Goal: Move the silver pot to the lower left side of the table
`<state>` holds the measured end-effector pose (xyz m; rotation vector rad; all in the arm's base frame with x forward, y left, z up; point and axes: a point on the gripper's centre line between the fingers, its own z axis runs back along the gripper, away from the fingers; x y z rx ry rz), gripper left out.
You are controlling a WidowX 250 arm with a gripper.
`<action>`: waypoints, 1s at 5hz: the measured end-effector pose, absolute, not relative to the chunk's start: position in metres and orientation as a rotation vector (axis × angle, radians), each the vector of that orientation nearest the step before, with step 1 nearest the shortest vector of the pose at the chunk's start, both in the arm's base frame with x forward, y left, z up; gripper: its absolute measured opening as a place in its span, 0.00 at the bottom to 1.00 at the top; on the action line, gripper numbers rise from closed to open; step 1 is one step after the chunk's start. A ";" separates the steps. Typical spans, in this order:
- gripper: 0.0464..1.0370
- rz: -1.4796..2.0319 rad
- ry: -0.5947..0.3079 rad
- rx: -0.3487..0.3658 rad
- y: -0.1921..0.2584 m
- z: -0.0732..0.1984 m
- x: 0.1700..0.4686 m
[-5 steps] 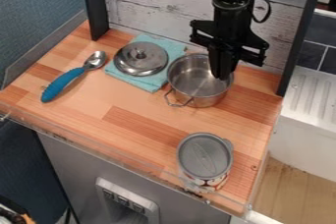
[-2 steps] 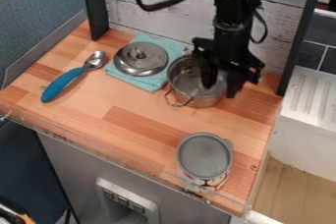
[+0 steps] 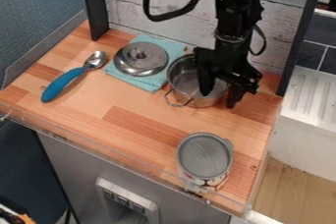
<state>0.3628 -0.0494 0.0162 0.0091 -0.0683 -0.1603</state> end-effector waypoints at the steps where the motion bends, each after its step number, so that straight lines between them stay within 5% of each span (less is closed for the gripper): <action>1: 0.30 -0.162 -0.070 0.011 -0.049 0.016 0.363; 2: 0.11 -0.165 -0.073 0.012 -0.050 0.017 0.363; 4: 0.05 -0.178 -0.080 -0.002 -0.051 0.029 0.359; 5: 0.03 -0.178 -0.163 -0.043 -0.054 0.077 0.343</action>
